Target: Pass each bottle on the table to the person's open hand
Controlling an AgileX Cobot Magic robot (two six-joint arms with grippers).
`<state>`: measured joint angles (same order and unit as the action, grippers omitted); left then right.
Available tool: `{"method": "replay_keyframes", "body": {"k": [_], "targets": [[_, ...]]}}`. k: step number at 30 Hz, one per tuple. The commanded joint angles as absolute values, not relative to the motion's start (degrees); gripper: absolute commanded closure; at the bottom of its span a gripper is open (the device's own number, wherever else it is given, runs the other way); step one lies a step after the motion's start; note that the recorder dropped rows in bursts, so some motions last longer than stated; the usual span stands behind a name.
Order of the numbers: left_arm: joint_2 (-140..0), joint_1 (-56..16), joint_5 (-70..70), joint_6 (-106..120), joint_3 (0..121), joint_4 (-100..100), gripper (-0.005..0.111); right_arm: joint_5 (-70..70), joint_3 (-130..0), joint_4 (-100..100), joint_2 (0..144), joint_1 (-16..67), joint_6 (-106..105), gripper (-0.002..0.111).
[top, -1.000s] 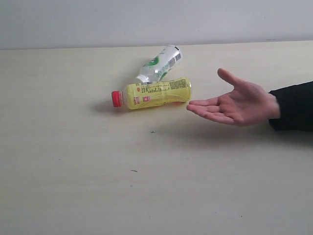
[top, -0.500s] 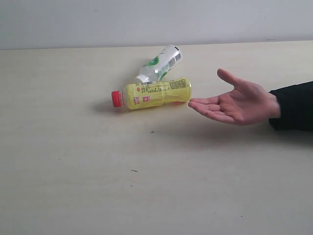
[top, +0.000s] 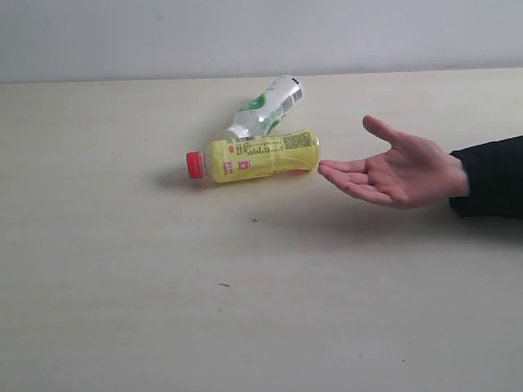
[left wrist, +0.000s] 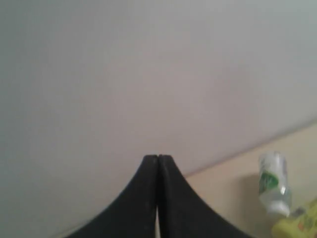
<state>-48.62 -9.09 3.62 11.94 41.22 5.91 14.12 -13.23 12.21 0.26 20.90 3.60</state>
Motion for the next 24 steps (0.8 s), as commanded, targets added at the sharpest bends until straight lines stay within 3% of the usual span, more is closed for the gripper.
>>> {"method": "replay_keyframes", "body": {"k": [1, 11, 24], "targets": [[-60.7, -9.0, 19.1, 17.7, 51.5, 10.3, 0.107, 13.8, -13.0, 11.9, 0.0, 20.7, 3.1, 0.108], [-89.5, -13.7, 55.2, 35.4, 79.0, 4.7, 0.107, 13.8, -13.0, 12.0, 0.0, 20.7, 3.1, 0.108], [-115.2, -23.4, 50.4, 52.1, 96.7, -11.5, 0.107, 13.8, -13.0, 12.0, 0.0, 20.7, 3.1, 0.108]]}}
